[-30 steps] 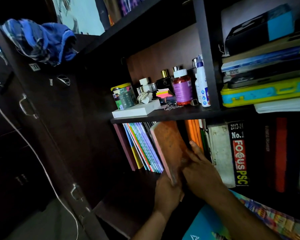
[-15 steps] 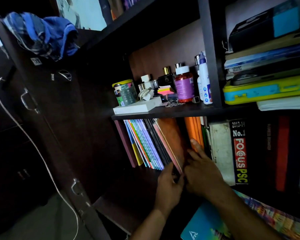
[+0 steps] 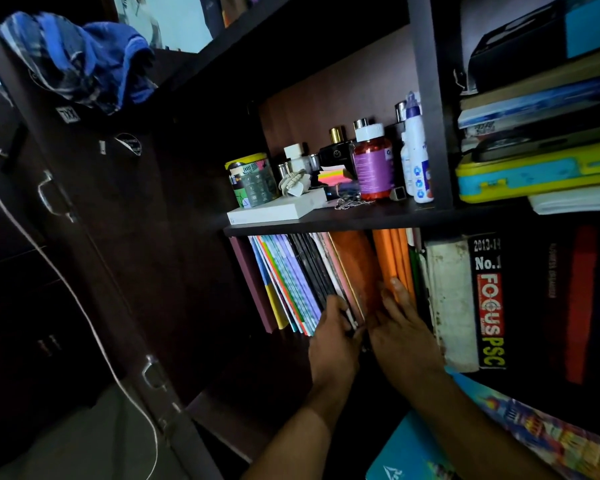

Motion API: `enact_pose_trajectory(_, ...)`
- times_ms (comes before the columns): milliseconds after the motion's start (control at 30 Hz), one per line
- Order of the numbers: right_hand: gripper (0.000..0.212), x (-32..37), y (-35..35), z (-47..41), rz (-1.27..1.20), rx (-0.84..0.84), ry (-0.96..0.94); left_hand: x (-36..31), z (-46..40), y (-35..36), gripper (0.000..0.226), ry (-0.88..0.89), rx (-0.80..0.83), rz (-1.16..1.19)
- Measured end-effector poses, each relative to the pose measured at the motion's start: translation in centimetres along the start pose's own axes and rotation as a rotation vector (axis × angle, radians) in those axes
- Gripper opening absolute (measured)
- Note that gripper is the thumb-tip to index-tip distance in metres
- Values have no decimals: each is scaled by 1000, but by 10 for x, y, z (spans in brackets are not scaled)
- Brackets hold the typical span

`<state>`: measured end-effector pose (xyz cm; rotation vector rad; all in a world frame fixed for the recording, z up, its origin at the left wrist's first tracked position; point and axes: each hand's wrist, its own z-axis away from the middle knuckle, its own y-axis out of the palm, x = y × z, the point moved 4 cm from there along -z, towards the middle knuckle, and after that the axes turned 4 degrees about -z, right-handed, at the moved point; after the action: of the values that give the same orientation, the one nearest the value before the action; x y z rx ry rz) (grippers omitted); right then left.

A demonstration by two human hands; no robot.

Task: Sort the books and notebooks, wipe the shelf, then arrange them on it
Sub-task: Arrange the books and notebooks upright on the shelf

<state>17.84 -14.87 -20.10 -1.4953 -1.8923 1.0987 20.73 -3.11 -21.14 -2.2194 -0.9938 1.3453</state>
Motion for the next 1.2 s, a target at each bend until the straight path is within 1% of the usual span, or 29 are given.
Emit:
enact_pose_trajectory(67,38,0,-1,1,24,8,-8,2,-2,4,40,-10,1,-33)
enact_pose_trajectory(133,38,0,1,0,23,27,-2,6,-3,7,39,-4,6,-30)
enact_pose_trajectory(233,36,-1,6,-1,24,-11,0,15,-6,12,37,15,25,98)
enact_pose_trajectory(267,38,-1,5,-1,26,-21,4,19,-6,13,35,19,40,133)
enact_pose_trajectory(333,53,-1,2,-3,44,53,41,22,0,13,26,54,90,173)
enact_pose_trajectory(367,55,-1,1,-3,80,87,52,22,6,13,19,87,121,175)
enact_pose_trajectory(433,54,-2,1,-3,104,138,52,22,25,9,9,162,189,74)
enact_pose_trajectory(467,59,-3,1,-3,104,152,50,19,36,5,15,189,231,-17)
enact_pose_trajectory(533,73,-3,-2,-2,140,155,43,9,60,-5,39,212,333,-184)
enact_pose_trajectory(600,77,-3,-4,-2,150,145,47,-3,81,-15,59,241,465,-290)
enact_pose_trajectory(667,77,-2,-5,0,147,186,44,-14,97,-20,64,286,605,-308)
enact_pose_trajectory(700,75,-2,-4,0,146,194,37,-17,101,-22,63,315,643,-320)
enact_pose_trajectory(767,63,1,-7,2,122,204,19,-22,102,-23,60,377,649,-342)
enact_pose_trajectory(833,42,3,-8,2,89,173,-6,-19,99,-20,59,405,630,-313)
enact_pose_trajectory(900,24,3,-7,2,37,87,-21,-16,98,-16,65,407,629,-308)
enact_pose_trajectory(967,20,6,-14,2,30,74,-42,-9,95,-10,77,381,639,-301)
enact_pose_trajectory(1000,21,8,-22,2,50,110,-52,-6,94,-8,81,355,645,-273)
enact_pose_trajectory(1067,25,13,-34,-1,76,241,-99,-1,91,-5,83,311,637,-188)
enact_pose_trajectory(1100,23,13,-39,0,19,293,-123,3,89,-3,84,303,631,-157)
enact_pose_trajectory(1133,19,12,-45,2,-104,315,-141,7,87,-2,83,301,628,-137)
enact_pose_trajectory(1200,14,-5,-51,19,-378,255,-85,11,86,1,79,316,598,-67)
